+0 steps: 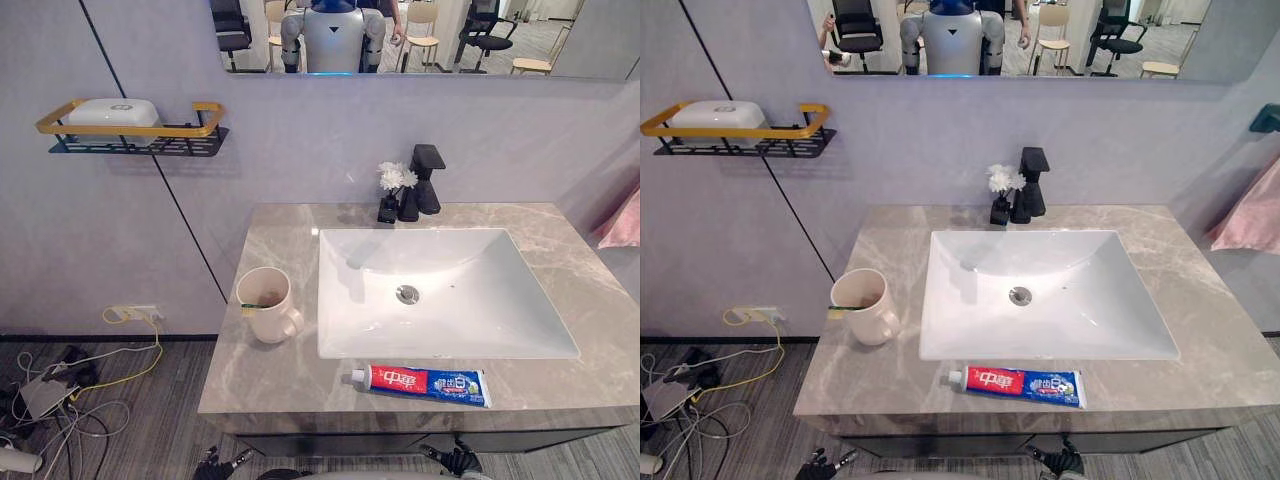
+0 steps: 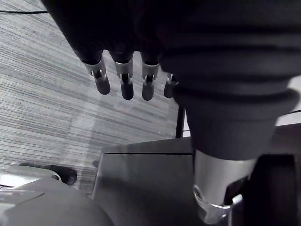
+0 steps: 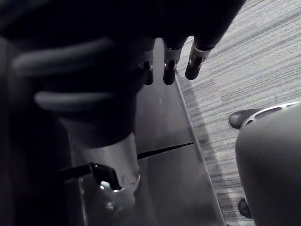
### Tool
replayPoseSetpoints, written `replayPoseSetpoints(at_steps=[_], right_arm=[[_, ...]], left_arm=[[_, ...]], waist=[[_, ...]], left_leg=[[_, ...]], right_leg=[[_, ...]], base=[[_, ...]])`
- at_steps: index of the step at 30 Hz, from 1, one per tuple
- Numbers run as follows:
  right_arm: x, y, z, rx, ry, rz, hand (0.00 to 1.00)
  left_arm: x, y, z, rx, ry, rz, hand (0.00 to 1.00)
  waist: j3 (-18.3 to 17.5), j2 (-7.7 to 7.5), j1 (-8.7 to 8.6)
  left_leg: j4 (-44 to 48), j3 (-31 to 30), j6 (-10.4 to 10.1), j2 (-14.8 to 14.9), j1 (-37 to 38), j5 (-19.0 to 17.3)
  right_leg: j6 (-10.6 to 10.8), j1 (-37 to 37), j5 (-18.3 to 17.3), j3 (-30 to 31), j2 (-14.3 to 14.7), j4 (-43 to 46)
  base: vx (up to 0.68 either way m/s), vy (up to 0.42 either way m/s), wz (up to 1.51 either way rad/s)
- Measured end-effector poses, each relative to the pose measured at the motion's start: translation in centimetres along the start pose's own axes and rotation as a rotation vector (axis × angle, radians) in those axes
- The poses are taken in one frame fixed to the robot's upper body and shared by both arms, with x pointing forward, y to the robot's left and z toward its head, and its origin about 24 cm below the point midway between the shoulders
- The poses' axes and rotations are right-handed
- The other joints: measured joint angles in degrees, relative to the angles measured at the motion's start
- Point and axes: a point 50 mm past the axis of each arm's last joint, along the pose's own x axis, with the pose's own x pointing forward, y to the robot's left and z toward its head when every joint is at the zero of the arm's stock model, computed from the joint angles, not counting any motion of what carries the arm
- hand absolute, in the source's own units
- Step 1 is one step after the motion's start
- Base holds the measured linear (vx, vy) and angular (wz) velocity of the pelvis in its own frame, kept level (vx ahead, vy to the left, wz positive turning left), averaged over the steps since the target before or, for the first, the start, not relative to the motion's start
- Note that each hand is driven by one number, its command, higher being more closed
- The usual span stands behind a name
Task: Organize washtable
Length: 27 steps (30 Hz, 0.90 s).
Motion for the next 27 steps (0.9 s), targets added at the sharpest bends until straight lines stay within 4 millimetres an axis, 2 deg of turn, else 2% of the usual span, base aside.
replayPoseSetpoints(at_steps=[6, 7, 15, 23, 27], right_arm=[[0.1, -0.6, 0.1, -0.023, 0.001, -0.012, 0.0], [0.2, -1.0, 0.1, -0.087, 0.0, -0.01, 0.0], [0.2, -1.0, 0.2, -0.082, -0.002, -0.011, 0.0], [0.2, -1.5, -0.5, 0.062, 0.031, -0.038, 0.0], [0.2, -1.6, -0.4, 0.098, 0.033, -0.047, 0.0]], left_arm=[[0.1, -0.1, -0.1, 0.011, 0.01, -0.007, 0.0], [0.2, -0.1, 0.3, 0.041, -0.003, -0.016, 0.0], [0.2, -0.1, 0.4, 0.043, -0.006, -0.018, 0.0], [0.2, -0.2, 0.6, 0.074, -0.019, -0.029, 0.0], [0.2, 0.2, 0.6, 0.064, -0.021, -0.015, 0.0]], waist=[[0.1, 0.0, -0.07], [1.6, 0.12, -0.21], [1.6, 0.19, -0.17], [1.7, 0.08, -0.12], [2.0, -0.23, 0.05]], left_leg=[[-0.5, 0.0, -0.1, 0.7, 0.8, 0.2], [0.6, -1.3, -0.4, 0.8, 1.2, -0.3], [-0.1, -2.0, -0.4, 0.7, 0.1, 0.4], [-6.8, -4.4, -0.1, -0.2, 0.3, 4.5], [-7.7, -4.6, 0.1, -0.6, 0.8, 4.7]], right_leg=[[0.2, 0.8, 0.3, 0.0, 0.9, -0.9], [-0.4, 2.1, -0.3, -0.7, 1.4, -0.8], [-0.3, 0.9, -0.2, -2.0, 1.1, -0.7], [0.9, 0.6, 0.7, -5.2, 0.4, -2.7], [1.1, 1.1, 0.8, -5.6, 0.0, -3.0]], base=[[0.02, -0.017, -0.02], [0.0, 0.0, 0.0], [0.0, 0.0, 0.06], [0.02, 0.003, 0.19], [0.01, 0.007, 0.06]])
